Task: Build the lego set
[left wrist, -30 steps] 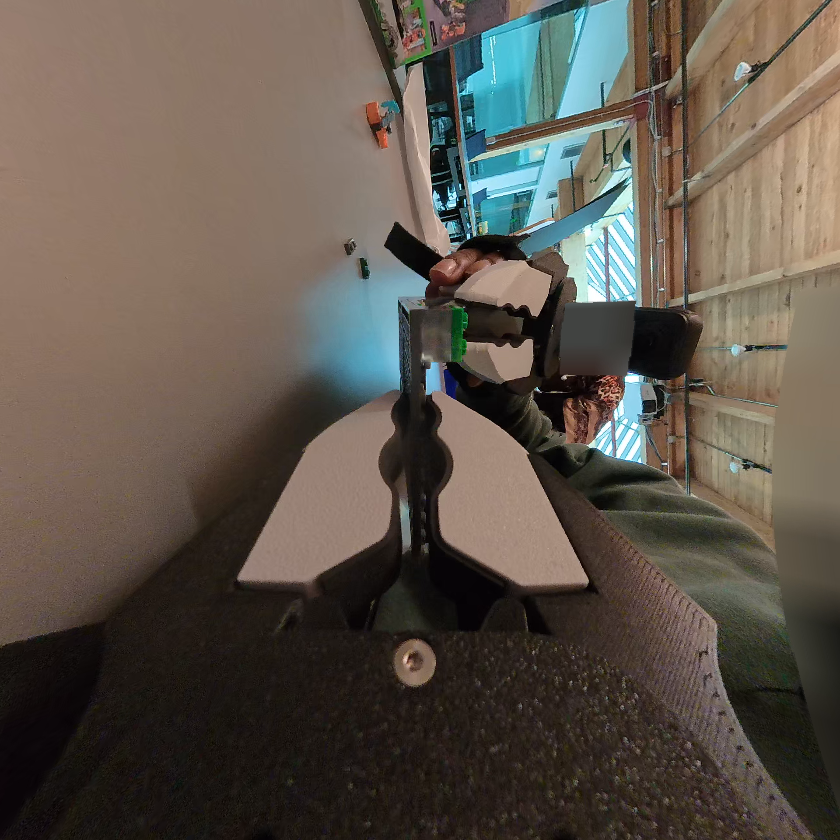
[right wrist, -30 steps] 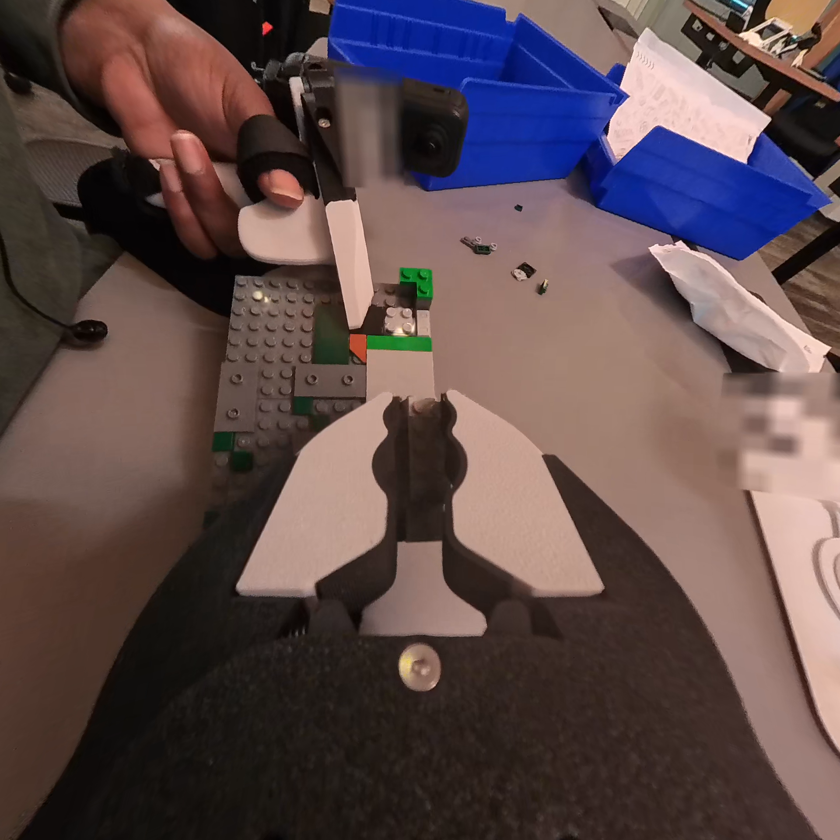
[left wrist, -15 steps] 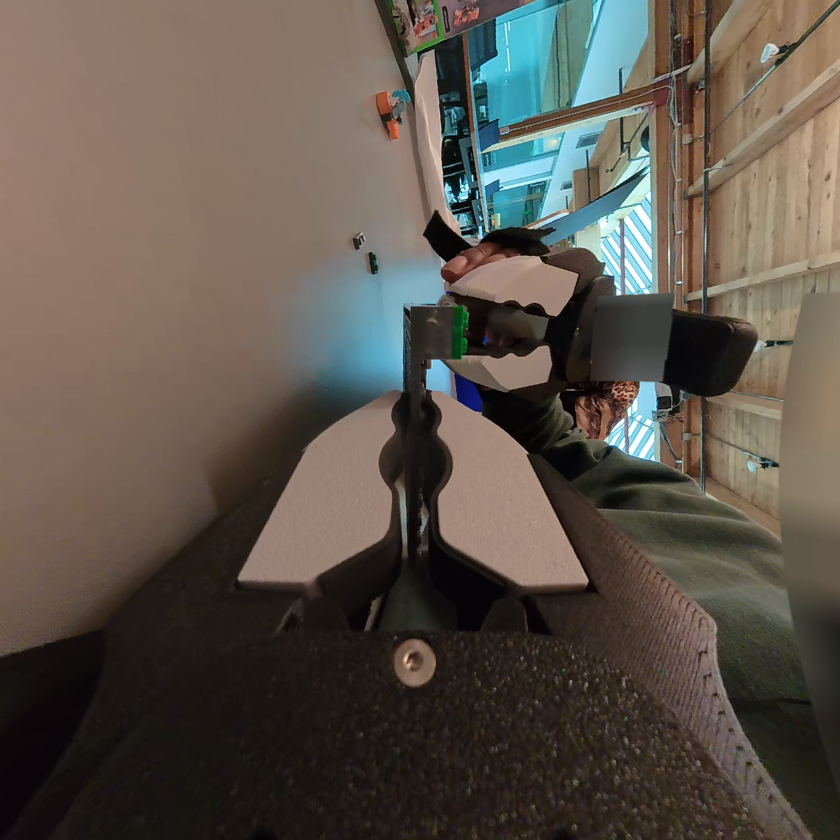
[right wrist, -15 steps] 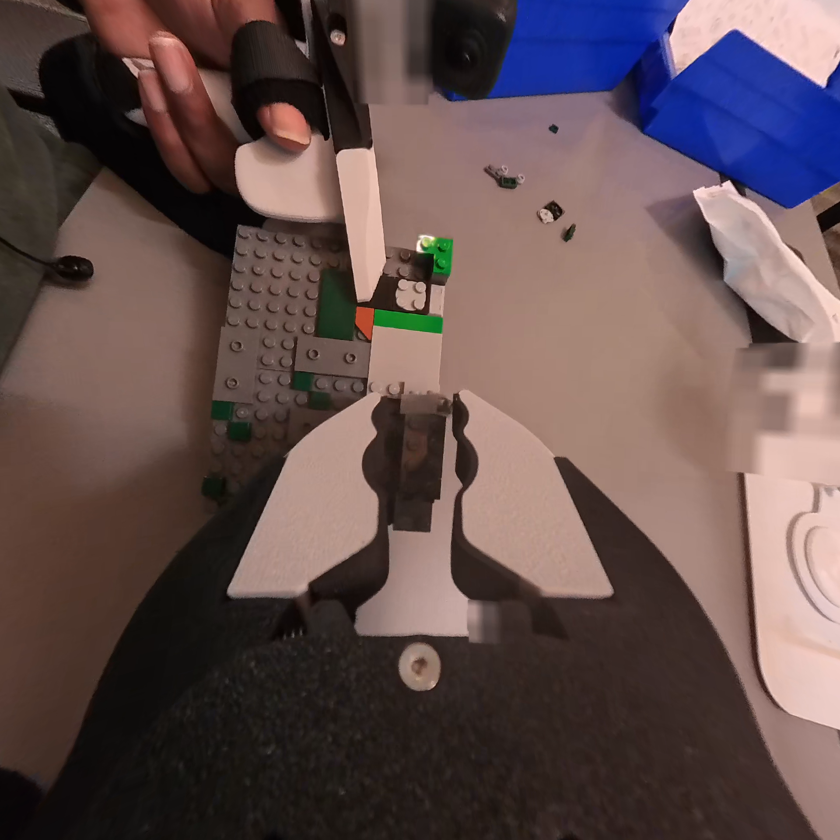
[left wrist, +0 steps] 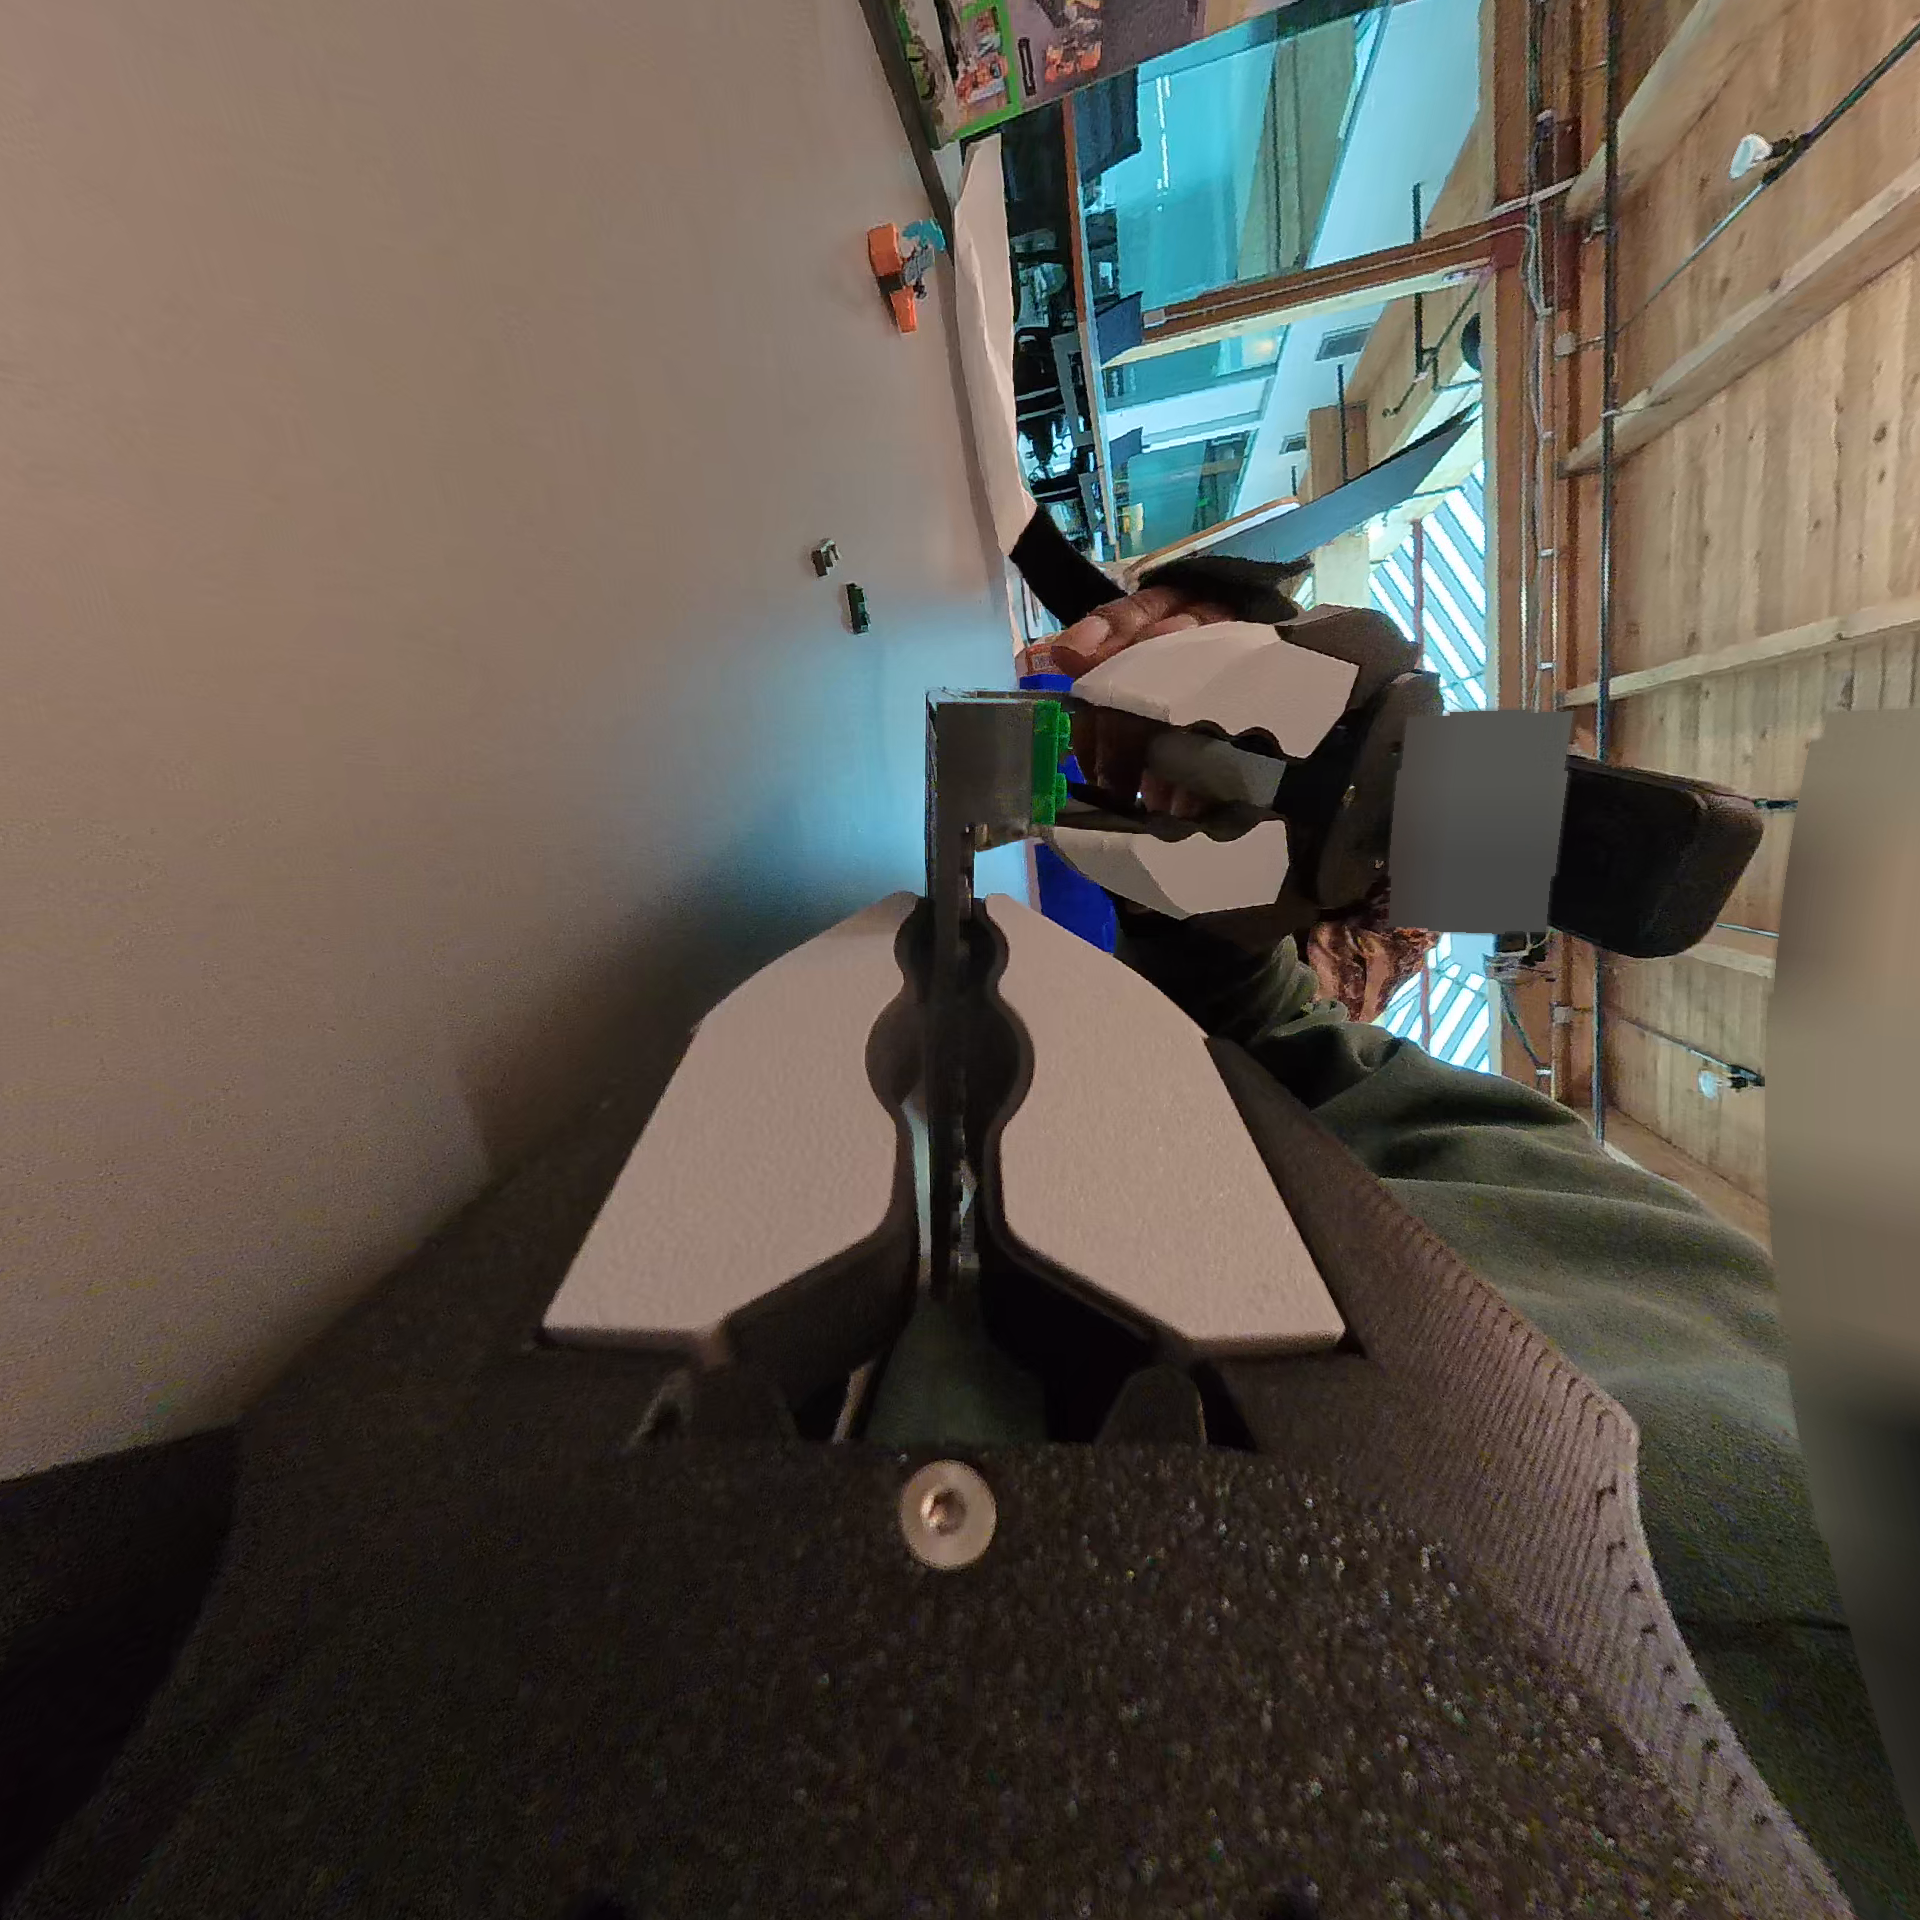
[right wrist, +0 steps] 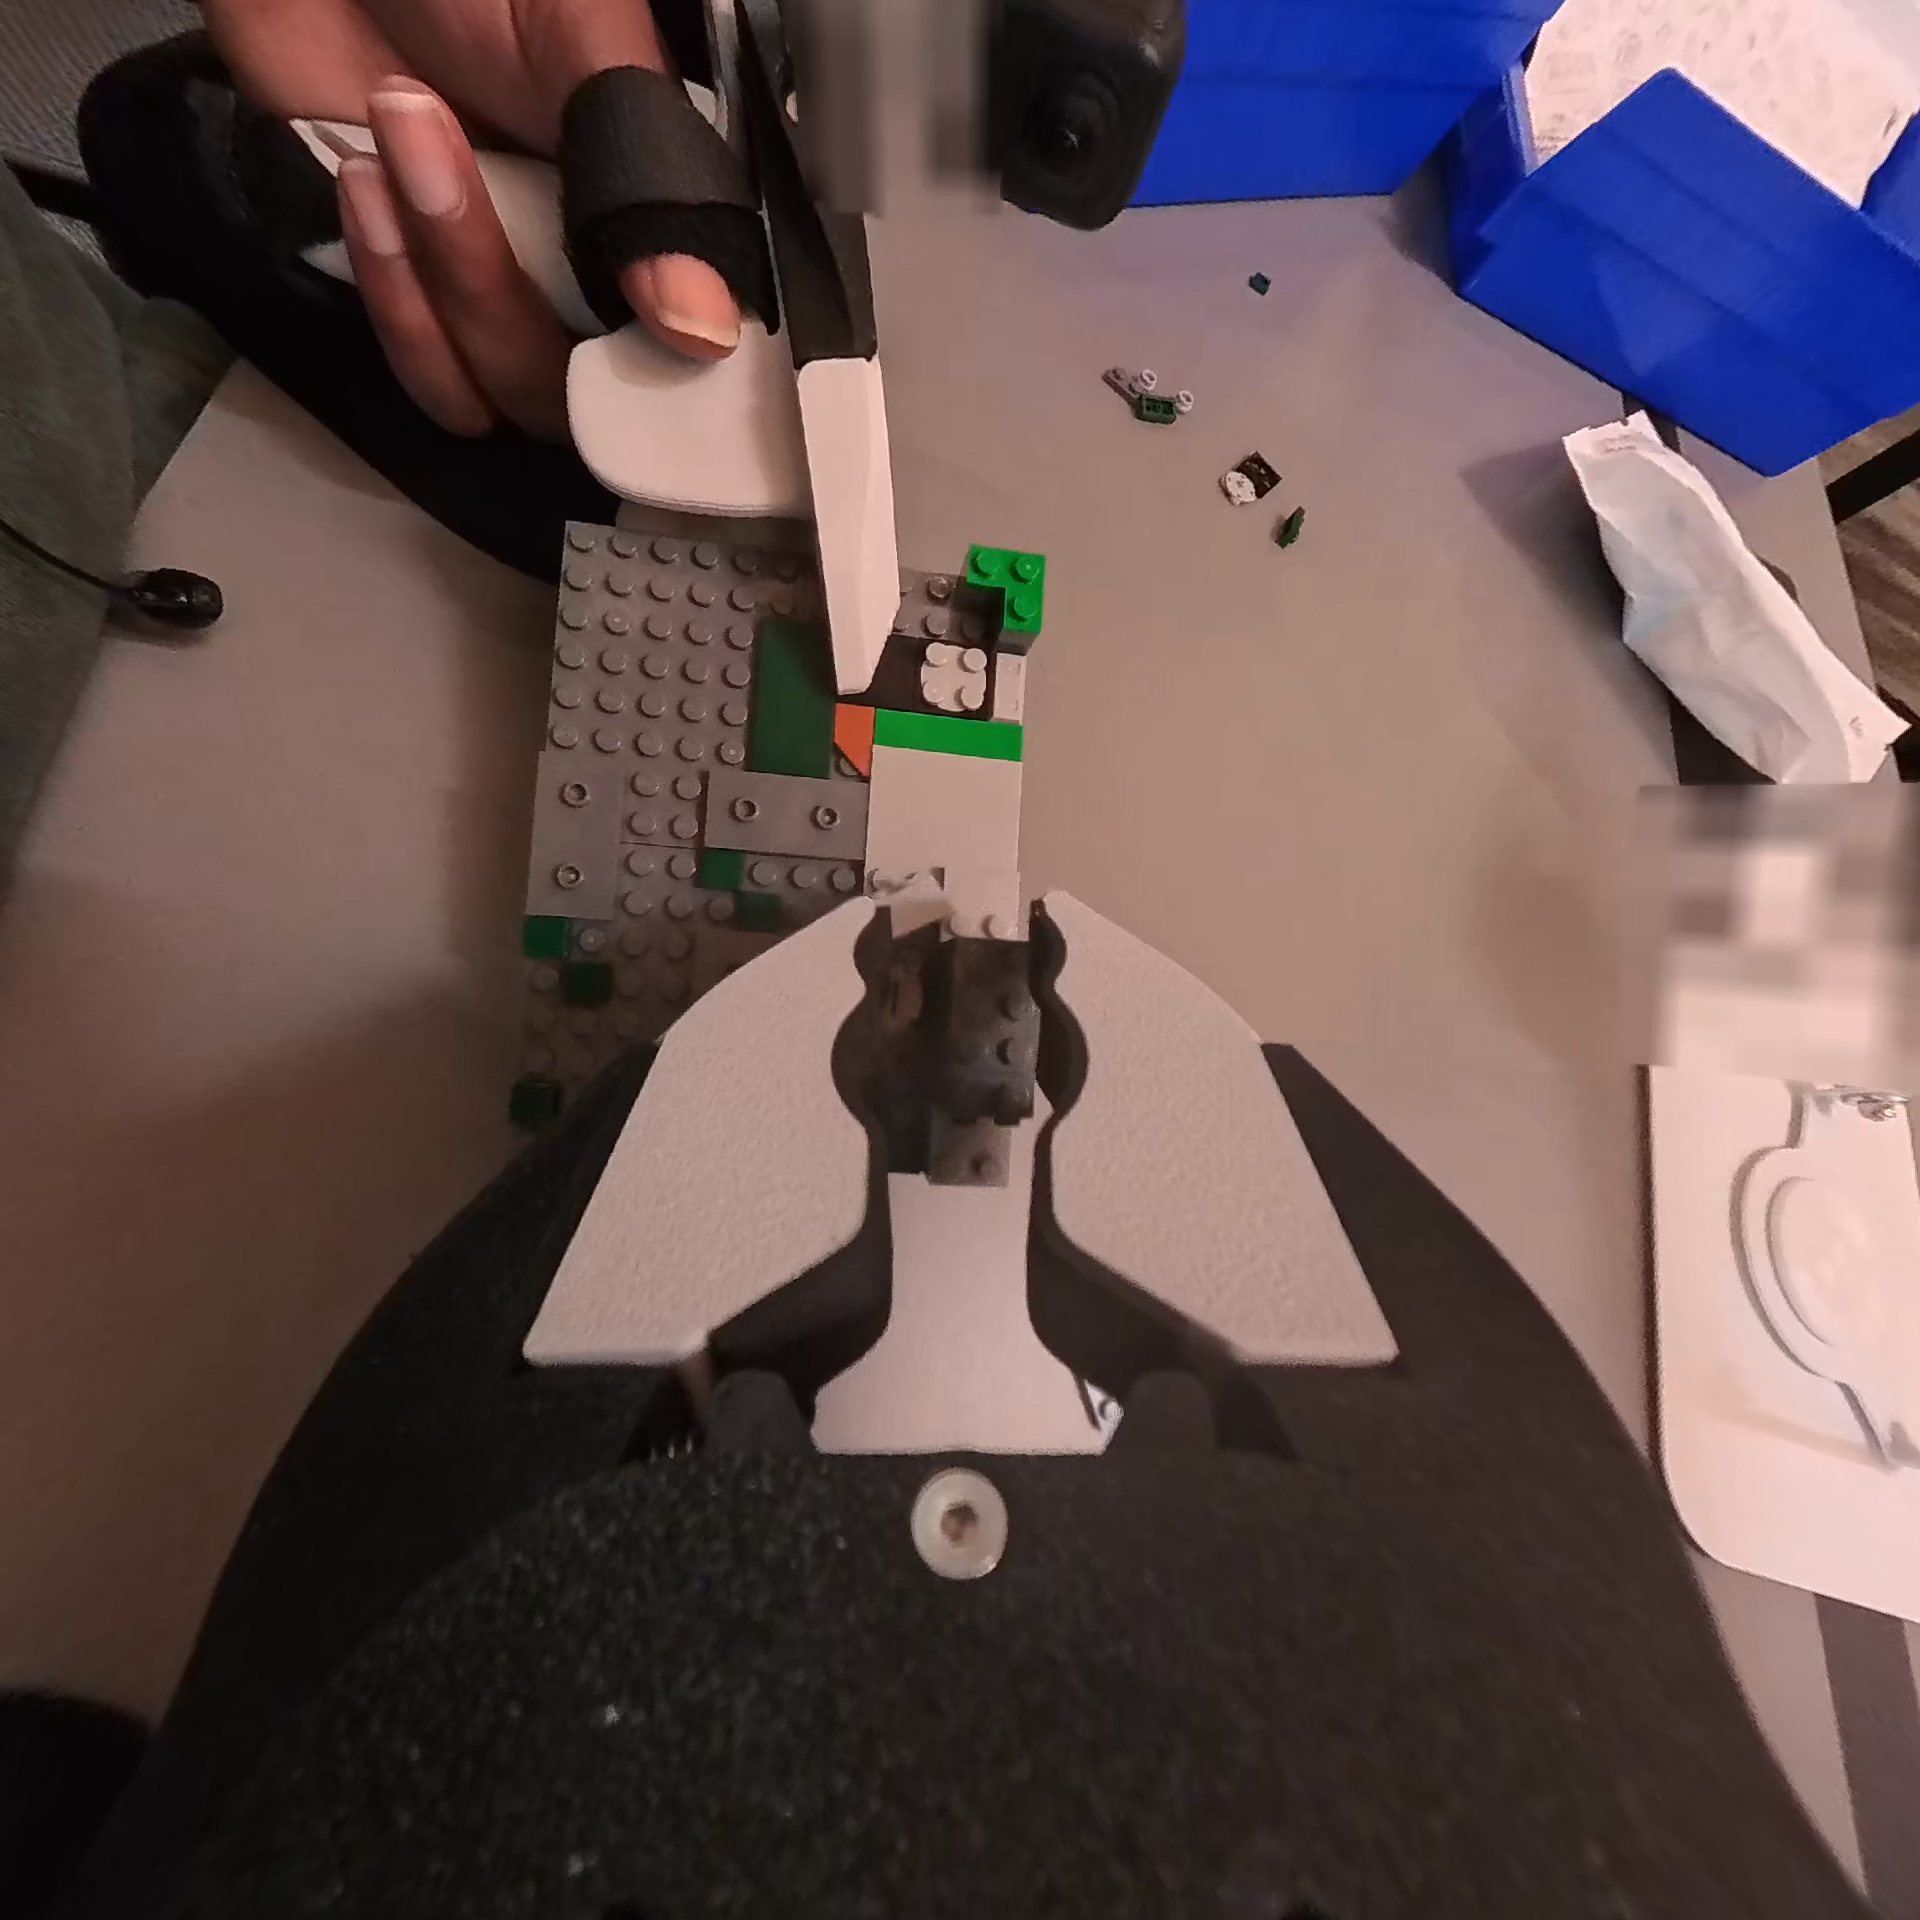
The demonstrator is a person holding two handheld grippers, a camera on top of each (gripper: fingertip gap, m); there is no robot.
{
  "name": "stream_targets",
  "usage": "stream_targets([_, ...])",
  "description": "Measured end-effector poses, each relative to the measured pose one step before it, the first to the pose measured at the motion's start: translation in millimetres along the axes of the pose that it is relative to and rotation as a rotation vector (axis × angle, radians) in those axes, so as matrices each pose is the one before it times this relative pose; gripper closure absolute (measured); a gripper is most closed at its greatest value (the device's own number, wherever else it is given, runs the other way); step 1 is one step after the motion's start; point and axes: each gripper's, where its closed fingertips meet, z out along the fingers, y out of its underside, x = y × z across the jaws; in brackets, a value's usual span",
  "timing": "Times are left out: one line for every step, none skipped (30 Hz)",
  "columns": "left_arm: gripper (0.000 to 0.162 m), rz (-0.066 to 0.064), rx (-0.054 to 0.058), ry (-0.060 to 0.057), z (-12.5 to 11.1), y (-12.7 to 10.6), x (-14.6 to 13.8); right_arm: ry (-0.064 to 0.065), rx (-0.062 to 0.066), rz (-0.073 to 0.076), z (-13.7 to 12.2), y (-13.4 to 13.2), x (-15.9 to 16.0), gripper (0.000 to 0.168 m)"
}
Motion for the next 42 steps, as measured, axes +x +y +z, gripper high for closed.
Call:
stream_targets([0.156,-0.0078,-0.0004,0.0041,0.13,0.52,0.28,0.0019,-0.0061,0.0004,-0.22,0.44,0.14,0.143])
stream_targets([0.156,-0.007,-0.0009,0.0035,0.24,0.82,0.21,0.0012,-0.0072,-0.0011,0.19,0.86,-0.13,0.143])
stream_targets([0.156,-0.0078,0.0002,0.0026,0.24,0.56,0.11,-0.0002,-0.0054,-0.0016,0.19,0.47,-0.53,0.143])
stream_targets([0.156,-0.0096,-0.0014,0.0032,0.38,0.86,-0.05,-0.0007,-0.0024,0.0001,0.16,0.09,-0.56,0.143])
stream_targets([0.156,-0.0111,-0.0018,0.0035,0.52,0.76,-0.12,-0.0009,-0.0006,0.001,-0.05,-0.22,-0.53,0.143])
stream_targets([0.156,-0.0086,-0.0006,0.0017,0.29,0.52,-0.48,0.0001,-0.0004,-0.0004,-0.26,-0.05,-0.29,0.143])
stream_targets([0.156,-0.0068,-0.0018,-0.0004,0.37,0.39,-0.91,0.0013,-0.0012,-0.0019,-0.52,-0.02,0.03,0.143])
stream_targets([0.156,-0.0081,0.0004,-0.0003,0.28,-0.05,-0.95,0.001,-0.0001,-0.0015,-1.09,0.0,0.3,0.144])
stream_targets([0.156,-0.0084,0.0012,0.0015,0.08,-0.16,-0.43,-0.0019,0.0042,-0.0007,-1.94,-0.65,0.19,0.144])
stream_targets([0.156,-0.0046,-0.0016,0.0021,0.28,0.24,0.05,-0.007,0.0111,-0.0023,-2.86,-1.63,-0.42,0.144])
stream_targets([0.156,-0.0017,-0.0018,0.0012,0.21,0.23,0.12,-0.0162,0.0151,-0.0074,-3.53,-1.9,-2.11,0.144])
stream_targets([0.156,0.0004,-0.0007,-0.0003,0.25,0.05,0.06,-0.0248,0.0151,-0.0135,-3.6,-1.9,-4.04,0.145])
stream_targets([0.156,-0.0011,-0.0007,0.001,0.28,0.06,0.15,-0.0251,0.0056,-0.0177,-2.91,-0.32,-5.09,0.147])
stream_targets([0.156,-0.0023,0.0,0.0025,0.26,-0.03,0.22,-0.0151,-0.0107,-0.022,-1.4,2.04,-4.72,0.148])
stream_targets([0.156,-0.0017,0.0007,0.0021,0.14,-0.36,0.18,-0.0044,-0.0209,-0.0264,0.22,3.83,-4.09,0.149])
stream_targets([0.156,-0.0012,0.0026,0.0005,0.21,-0.61,-0.28,0.0,-0.017,-0.0227,1.32,3.51,-4.28,0.149])
stream_targets([0.156,-0.0036,0.0025,0.0014,0.21,-0.46,-0.28,0.0026,-0.0067,-0.0113,1.93,2.12,-4.07,0.15])
stream_targets([0.156,-0.0038,-0.0006,0.0035,0.27,-0.02,0.15,0.011,0.0008,-0.0042,1.79,1.0,-2.38,0.15])
stream_targets([0.156,-0.0023,0.0003,0.0021,0.16,0.12,-0.03,0.024,0.0059,-0.0062,1.19,0.07,0.12,0.15])
stream_targets([0.156,-0.0006,-0.0012,-0.0003,0.38,0.49,-0.21,0.0303,0.0056,-0.0115,0.58,-0.08,1.78,0.151])
stream_targets([0.156,-0.0022,-0.0018,-0.0002,0.46,0.61,-0.27,0.0246,0.0013,-0.0152,0.52,-0.19,1.72,0.151])
stream_targets([0.155,-0.0049,-0.0026,0.0035,0.61,0.76,0.33,0.0057,-0.0062,-0.0134,0.98,0.43,-0.65,0.151])
stream_targets([0.155,-0.0014,-0.0036,0.0033,0.56,0.84,0.76,-0.0058,-0.0133,-0.0081,1.72,1.19,-1.9,0.151])
stream_targets([0.155,0.0034,-0.0037,-0.0006,0.56,0.92,0.52,-0.0014,-0.0097,-0.0076,1.73,0.73,-1.19,0.151])
stream_targets([0.155,0.0041,0.0014,-0.0027,0.15,0.09,0.1,0.0004,-0.0019,-0.008,1.22,-0.25,-0.56,0.151])
stream_targets([0.155,-0.0015,-0.0008,0.0009,0.13,0.25,0.16,-0.0017,-0.0021,-0.0035,0.81,-0.49,-0.1,0.152])
stream_targets([0.155,-0.0024,-0.0018,0.0008,0.06,0.61,-0.17,0.0008,-0.0078,-0.0017,0.68,0.1,0.9,0.152])
stream_targets([0.156,0.0005,0.0002,-0.0012,0.0,0.58,-0.24,0.0049,-0.0086,-0.006,0.32,0.03,1.79,0.152])
stream_targets([0.156,-0.0017,-0.0016,0.001,0.06,0.98,0.03,0.0056,-0.0078,-0.0085,0.1,-0.26,1.88,0.152])
stream_targets([0.156,-0.0004,-0.0014,-0.0003,0.12,1.15,-0.11,0.0034,-0.0136,-0.0078,0.14,0.42,1.67,0.152])
stream_targets([0.156,0.0018,-0.0025,-0.0014,0.12,1.3,-0.19,0.0018,-0.0183,-0.0086,0.43,1.25,1.45,0.152])
stream_targets([0.155,-0.0014,-0.0028,0.0004,0.18,1.28,-0.23,0.0035,-0.018,-0.0111,0.45,1.24,1.35,0.153])
stream_targets([0.156,-0.003,0.001,-0.0009,0.08,0.84,-0.62,0.0026,-0.0127,-0.01,0.47,0.27,0.82,0.153])
stream_targets([0.156,0.0003,-0.0022,0.0011,0.24,1.11,-0.27,-0.001,-0.0111,-0.0073,0.47,-0.05,0.14,0.153])
stream_targets([0.156,-0.0036,0.0003,0.002,0.06,0.62,-0.04,-0.0032,-0.0125,-0.0086,0.66,0.08,-0.25,0.152])
stream_targets([0.156,0.0001,0.0001,0.0002,0.15,0.45,-0.24,-0.0031,-0.0109,-0.012,0.4,0.13,-0.36,0.152])
stream_targets([0.156,-0.0023,-0.0002,0.0024,0.0,0.26,-0.01,-0.002,-0.0067,-0.014,0.17,-0.39,-0.13,0.152])
stream_targets([0.156,-0.0035,-0.0015,0.0037,0.06,0.15,0.23,-0.0027,-0.0055,-0.0149,-0.22,-0.53,0.02,0.151])
stream_targets([0.155,0.0013,0.0009,0.0003,-0.15,-0.18,0.12,-0.0054,-0.0056,-0.0148,-0.74,-0.37,-0.09,0.15])
stream_targets([0.155,0.0015,-0.0003,0.0008,-0.09,0.09,0.49,-0.0067,-0.006,-0.0111,-1.25,0.07,-0.07,0.15])
stream_targets([0.155,0.001,0.0013,0.0013,-0.16,-0.14,0.47,-0.0075,-0.0035,-0.0055,-2.09,0.1,-0.15,0.15])
stream_targets([0.155,-0.0017,0.0039,0.0015,-0.52,-0.57,0.22,-0.0099,-0.0011,0.0018,-2.63,0.42,-0.51,0.15])
